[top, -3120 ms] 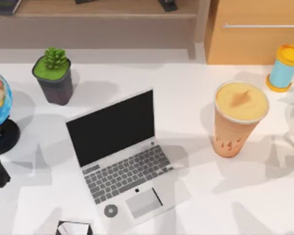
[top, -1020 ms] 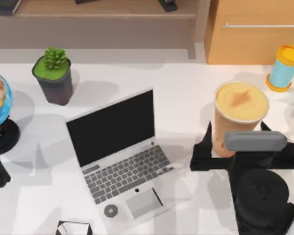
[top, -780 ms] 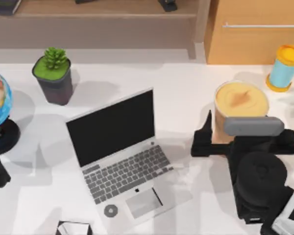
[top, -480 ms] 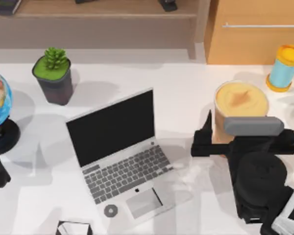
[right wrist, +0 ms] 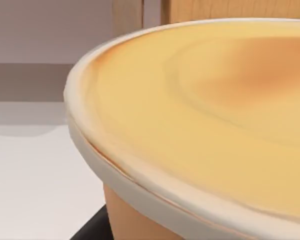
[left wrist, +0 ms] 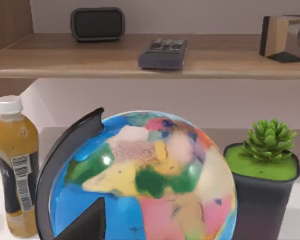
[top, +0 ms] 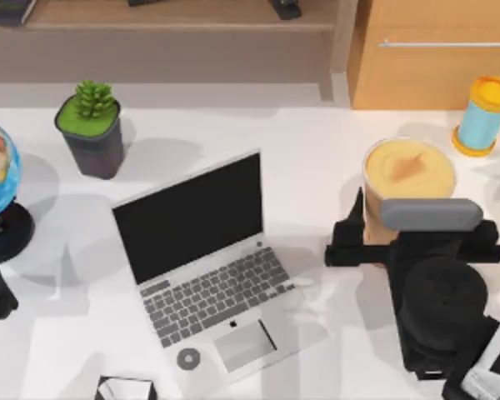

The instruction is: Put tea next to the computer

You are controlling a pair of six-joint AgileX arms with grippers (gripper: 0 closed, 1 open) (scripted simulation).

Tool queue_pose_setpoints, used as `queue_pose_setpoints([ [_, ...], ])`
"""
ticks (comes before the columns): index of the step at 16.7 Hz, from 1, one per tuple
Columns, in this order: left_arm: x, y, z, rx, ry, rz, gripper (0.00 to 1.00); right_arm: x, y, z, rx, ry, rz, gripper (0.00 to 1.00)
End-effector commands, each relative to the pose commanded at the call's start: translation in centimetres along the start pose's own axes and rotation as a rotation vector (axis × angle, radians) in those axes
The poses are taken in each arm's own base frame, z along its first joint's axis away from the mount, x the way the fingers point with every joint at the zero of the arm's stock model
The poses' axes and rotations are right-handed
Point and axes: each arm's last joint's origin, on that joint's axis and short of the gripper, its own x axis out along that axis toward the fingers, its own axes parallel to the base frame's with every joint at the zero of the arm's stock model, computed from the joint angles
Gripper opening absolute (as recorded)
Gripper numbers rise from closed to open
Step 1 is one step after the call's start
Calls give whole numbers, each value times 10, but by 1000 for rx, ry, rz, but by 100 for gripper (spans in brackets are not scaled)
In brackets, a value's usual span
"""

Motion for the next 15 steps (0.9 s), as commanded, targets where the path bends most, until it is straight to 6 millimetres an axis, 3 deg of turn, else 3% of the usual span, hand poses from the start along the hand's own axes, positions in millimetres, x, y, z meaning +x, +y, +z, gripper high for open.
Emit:
queue_pose_setpoints([
  [4,0,0,0,0,0,0,100,0,0,0,0,0,0,2],
  [15,0,0,0,0,0,0,100,-1,0,2,1,1,1,0],
])
